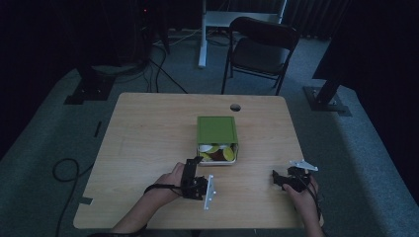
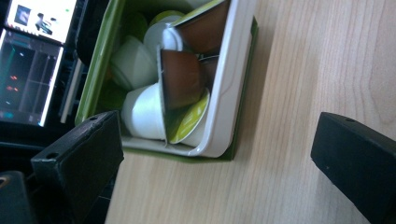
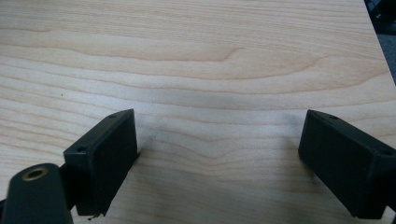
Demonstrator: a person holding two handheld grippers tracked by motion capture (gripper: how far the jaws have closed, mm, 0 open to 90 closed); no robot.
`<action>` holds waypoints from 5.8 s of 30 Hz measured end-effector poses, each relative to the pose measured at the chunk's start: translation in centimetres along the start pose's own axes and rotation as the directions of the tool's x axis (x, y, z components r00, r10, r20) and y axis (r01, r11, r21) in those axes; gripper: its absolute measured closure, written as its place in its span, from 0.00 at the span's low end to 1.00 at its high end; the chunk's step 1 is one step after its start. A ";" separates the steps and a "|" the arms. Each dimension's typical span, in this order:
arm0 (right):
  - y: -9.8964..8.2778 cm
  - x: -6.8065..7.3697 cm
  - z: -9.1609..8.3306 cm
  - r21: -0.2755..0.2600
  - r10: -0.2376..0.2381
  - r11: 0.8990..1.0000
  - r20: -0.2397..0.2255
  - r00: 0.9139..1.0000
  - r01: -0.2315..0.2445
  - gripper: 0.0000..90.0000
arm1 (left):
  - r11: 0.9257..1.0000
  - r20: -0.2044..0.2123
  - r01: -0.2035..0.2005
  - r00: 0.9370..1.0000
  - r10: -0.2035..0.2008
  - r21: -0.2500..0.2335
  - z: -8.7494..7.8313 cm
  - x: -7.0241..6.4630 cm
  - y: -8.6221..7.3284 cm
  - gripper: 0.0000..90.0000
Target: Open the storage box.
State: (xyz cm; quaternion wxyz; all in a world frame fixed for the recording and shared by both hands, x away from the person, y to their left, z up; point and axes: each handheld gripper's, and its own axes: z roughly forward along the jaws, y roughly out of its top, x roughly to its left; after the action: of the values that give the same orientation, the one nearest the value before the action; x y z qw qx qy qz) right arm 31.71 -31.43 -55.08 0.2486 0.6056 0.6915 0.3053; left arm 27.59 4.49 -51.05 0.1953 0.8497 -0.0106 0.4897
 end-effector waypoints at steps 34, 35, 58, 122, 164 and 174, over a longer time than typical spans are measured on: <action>-0.1 -0.2 -0.1 -0.006 0.010 1.000 -0.016 1.000 -0.010 0.12 | 0.990 -0.104 -0.079 0.990 0.091 0.114 4.8 -3.3 4.0 0.56; -0.1 -0.2 -0.1 -0.006 0.011 1.000 -0.016 1.000 -0.011 0.12 | 0.990 -0.110 -0.081 0.989 0.094 0.118 4.8 -3.4 4.0 0.59; 0.0 -0.2 -0.1 -0.005 0.011 1.000 -0.016 1.000 -0.011 0.12 | 0.981 -0.169 -0.097 0.977 0.126 0.170 6.2 -3.3 4.5 0.77; 0.0 0.1 0.0 0.004 -0.010 1.000 0.005 1.000 0.010 0.12 | 0.972 -0.153 -0.205 0.963 0.221 0.115 0.8 -7.5 5.3 0.80; 0.0 0.1 0.0 0.004 -0.010 1.000 0.005 1.000 0.010 0.12 | 0.972 -0.145 -0.221 0.962 0.231 0.081 -1.5 -8.6 5.3 0.80; 0.0 0.1 0.0 0.003 -0.010 1.000 0.005 1.000 0.010 0.12 | 0.980 -0.101 -0.192 0.975 0.197 0.056 -1.6 -8.7 5.2 0.65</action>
State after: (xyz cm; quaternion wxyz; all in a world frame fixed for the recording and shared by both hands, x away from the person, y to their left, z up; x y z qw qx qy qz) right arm 31.69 -31.38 -55.09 0.2508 0.6032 0.6945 0.3014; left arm 20.70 -1.26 -55.98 0.1271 0.8216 -0.0721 0.5511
